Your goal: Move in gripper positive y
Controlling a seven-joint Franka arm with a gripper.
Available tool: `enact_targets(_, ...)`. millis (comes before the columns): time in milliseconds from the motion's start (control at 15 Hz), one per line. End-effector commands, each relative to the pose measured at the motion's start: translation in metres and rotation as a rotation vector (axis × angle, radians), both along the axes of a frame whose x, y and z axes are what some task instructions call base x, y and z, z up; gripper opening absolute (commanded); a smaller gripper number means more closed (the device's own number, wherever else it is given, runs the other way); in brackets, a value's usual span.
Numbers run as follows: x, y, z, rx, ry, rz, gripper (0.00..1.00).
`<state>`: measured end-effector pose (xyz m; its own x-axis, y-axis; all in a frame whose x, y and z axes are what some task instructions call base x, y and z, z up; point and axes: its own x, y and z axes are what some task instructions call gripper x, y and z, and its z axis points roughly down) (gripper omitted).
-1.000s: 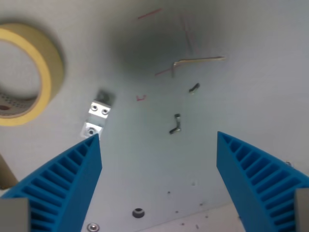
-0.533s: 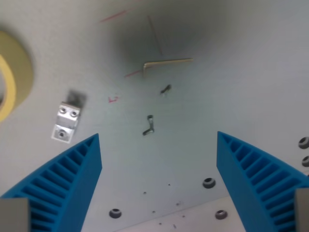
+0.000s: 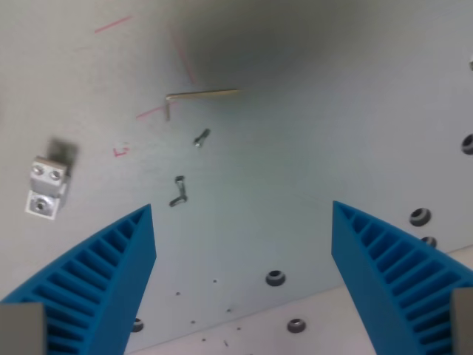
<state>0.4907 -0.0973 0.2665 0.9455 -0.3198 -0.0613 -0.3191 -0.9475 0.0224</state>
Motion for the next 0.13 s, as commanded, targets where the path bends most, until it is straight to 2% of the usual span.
enact_targets(67, -0.0166, -0.0116, 0.0073, -0.005, -0.052, 0.018, 1.00)
enact_targets(133, -0.0181, -0.0164, 0.0074, -0.005, -0.052, 0.018, 1.00)
